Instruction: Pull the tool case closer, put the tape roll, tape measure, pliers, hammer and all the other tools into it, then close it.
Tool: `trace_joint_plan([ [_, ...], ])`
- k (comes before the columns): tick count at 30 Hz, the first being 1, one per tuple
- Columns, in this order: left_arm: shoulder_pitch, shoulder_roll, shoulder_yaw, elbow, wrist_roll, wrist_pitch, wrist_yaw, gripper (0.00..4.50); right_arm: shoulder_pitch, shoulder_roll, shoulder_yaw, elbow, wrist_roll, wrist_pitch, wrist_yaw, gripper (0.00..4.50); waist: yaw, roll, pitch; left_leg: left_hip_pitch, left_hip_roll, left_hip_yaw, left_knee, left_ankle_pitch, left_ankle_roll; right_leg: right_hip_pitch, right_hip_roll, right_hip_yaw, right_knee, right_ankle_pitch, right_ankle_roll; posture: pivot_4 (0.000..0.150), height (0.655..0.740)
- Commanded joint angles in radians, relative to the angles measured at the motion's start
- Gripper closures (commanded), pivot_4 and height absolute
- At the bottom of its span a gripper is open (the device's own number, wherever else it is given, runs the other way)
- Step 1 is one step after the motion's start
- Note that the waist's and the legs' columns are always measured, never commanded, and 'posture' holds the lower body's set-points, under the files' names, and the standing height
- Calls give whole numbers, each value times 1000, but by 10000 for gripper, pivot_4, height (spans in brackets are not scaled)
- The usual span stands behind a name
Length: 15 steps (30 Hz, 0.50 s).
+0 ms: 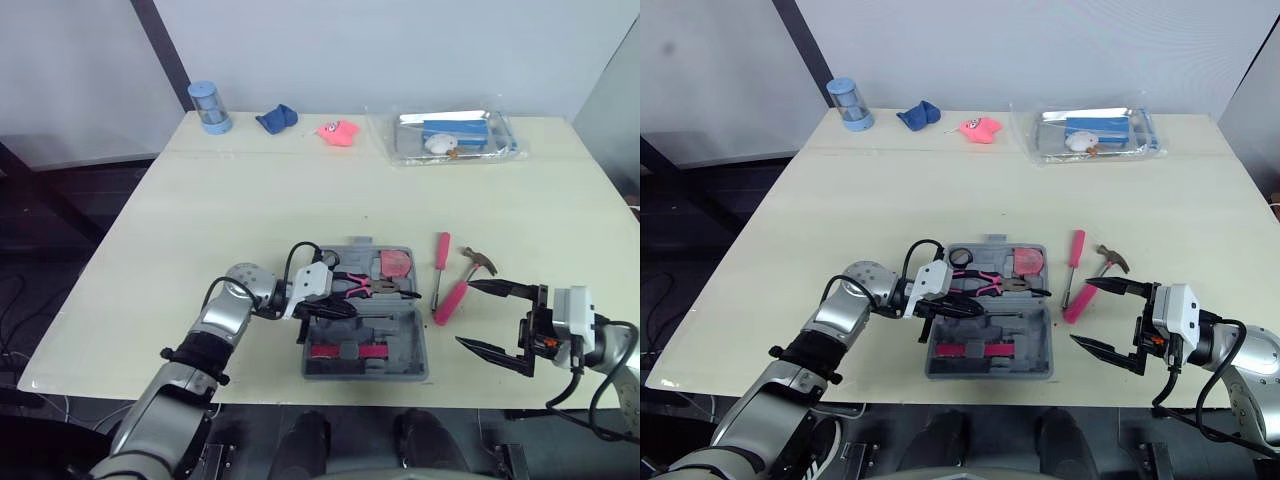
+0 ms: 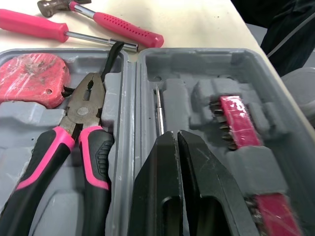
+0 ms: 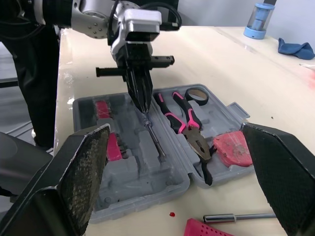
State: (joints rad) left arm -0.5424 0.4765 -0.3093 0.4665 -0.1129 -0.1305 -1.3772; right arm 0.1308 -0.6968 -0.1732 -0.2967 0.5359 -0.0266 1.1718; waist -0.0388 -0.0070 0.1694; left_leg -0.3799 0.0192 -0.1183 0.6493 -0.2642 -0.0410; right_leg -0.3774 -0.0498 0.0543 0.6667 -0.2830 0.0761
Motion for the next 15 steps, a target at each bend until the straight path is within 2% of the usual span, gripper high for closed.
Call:
trace_joint_plan([
  [1, -13, -5, -2, 19, 23, -33, 13, 43185, 5, -1, -19, -16, 9, -20, 5, 0, -2, 0, 0, 0, 0, 0, 0, 0, 0, 0, 0, 0, 0, 0, 0, 1500, 7400],
  [15, 41, 4, -51, 61, 142, -56, 93, 43185, 2, -3, -10, -14, 0, -25, 7, 0, -1, 1, -1, 1, 0, 0, 0, 0, 0, 1, 0, 0, 2, 0, 0, 1500, 7400],
])
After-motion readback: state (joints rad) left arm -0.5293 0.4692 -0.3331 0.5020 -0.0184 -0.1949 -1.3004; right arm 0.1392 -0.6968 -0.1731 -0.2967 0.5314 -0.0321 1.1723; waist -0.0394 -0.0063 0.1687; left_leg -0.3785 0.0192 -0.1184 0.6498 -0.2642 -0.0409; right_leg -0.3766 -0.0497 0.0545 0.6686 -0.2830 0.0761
